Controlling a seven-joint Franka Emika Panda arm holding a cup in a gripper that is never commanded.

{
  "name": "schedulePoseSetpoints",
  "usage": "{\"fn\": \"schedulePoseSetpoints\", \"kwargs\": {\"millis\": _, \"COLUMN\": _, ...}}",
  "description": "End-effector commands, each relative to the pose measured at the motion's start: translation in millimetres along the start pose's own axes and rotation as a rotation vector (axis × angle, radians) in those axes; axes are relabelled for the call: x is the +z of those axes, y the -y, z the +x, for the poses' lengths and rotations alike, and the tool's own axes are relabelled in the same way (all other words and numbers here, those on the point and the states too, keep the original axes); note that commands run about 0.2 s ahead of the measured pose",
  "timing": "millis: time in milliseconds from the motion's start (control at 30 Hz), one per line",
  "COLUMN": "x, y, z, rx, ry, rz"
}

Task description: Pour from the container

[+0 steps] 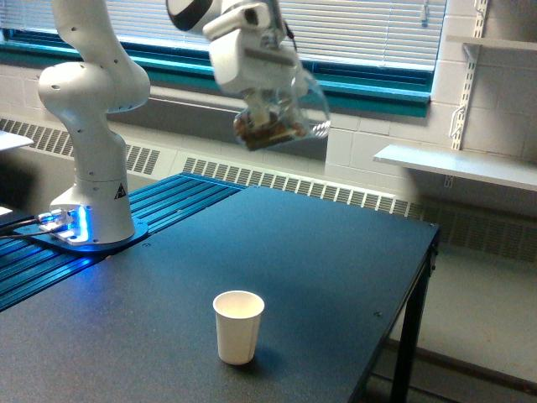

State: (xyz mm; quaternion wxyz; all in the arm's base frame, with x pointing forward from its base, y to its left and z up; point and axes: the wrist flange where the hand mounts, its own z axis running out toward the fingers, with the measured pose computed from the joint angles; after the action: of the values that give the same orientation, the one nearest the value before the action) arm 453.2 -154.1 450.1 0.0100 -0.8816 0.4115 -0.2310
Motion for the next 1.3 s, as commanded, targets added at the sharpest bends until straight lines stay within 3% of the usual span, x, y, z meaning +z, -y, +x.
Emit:
{"fn": "schedulePoseSetpoints", "kwargs": {"millis": 33, "x": 10.3, "y": -28.3, "z": -1.9, "rx": 0.03, "ry": 0.016, "rz": -0.026}}
{"fn": "schedulePoseSetpoints", "kwargs": {"millis": 467, "x": 35.7, "y": -65.4, "z": -10.2, "rx": 0.073, "ry": 0.067, "rz": -0.08}}
{"fn": "schedulePoseSetpoints", "kwargs": {"millis": 1300, "x": 87.1, "y": -94.8, "z": -34.0, "rx": 0.104, "ry": 0.192, "rz": -0.133}}
